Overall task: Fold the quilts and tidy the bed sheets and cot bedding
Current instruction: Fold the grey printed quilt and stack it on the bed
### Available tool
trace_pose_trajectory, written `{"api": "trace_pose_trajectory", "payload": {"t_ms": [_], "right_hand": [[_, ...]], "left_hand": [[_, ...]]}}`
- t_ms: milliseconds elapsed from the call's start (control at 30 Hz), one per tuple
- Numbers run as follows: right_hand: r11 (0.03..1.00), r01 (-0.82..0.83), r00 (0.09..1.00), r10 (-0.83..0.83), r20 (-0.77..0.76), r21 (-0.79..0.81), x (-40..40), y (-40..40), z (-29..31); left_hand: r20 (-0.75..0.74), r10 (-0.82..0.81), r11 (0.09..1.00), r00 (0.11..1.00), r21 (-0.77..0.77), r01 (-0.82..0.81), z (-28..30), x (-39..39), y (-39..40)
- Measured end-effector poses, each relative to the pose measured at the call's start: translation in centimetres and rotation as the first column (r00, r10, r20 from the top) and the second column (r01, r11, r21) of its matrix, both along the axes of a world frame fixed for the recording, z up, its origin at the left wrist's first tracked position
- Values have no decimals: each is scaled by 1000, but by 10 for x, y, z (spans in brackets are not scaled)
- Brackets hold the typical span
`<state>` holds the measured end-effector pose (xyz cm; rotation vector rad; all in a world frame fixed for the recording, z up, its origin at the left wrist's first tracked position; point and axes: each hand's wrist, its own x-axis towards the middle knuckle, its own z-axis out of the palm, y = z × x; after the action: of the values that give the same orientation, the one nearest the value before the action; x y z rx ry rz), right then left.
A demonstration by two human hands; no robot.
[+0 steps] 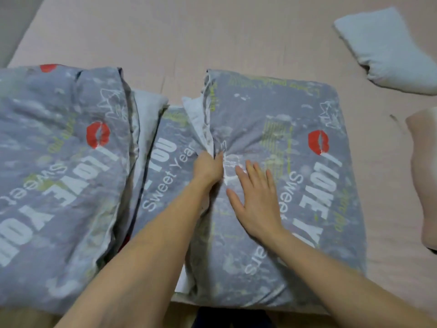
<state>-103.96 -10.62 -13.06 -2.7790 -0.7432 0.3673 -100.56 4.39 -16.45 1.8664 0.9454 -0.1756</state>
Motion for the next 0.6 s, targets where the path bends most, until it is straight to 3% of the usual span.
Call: {"api": "trace_pose_trajectory", "payload": {"t_ms": [67,133,200,333,467,600], "right_hand": [[995,-101,995,101,23,3,-24,-10,-7],[948,-309,951,308,-13,-76,-49,-26,-22],[906,-405,914,399,-79,-119,-53,-33,-33],[935,-331,943,322,-88,-125,-32,-27,-30],[935,-336,940,325,-106,-117,-24,-31,-21],[951,-285,958,278,-76,-122,-47,-31,-6]], "left_hand": [[65,42,992,997,115,-49,-8,-16,3],[-38,32,986,999,166,-25,-19,-37,3],[-195,18,990,981,141,10,-22,-45,4],[-178,17,995,984,95,0,-1,-69,-5],[-292,12,998,956,-54,-29,12,-142,-39],[-351,-64,989,934,102,106,27,-185,-56]]}}
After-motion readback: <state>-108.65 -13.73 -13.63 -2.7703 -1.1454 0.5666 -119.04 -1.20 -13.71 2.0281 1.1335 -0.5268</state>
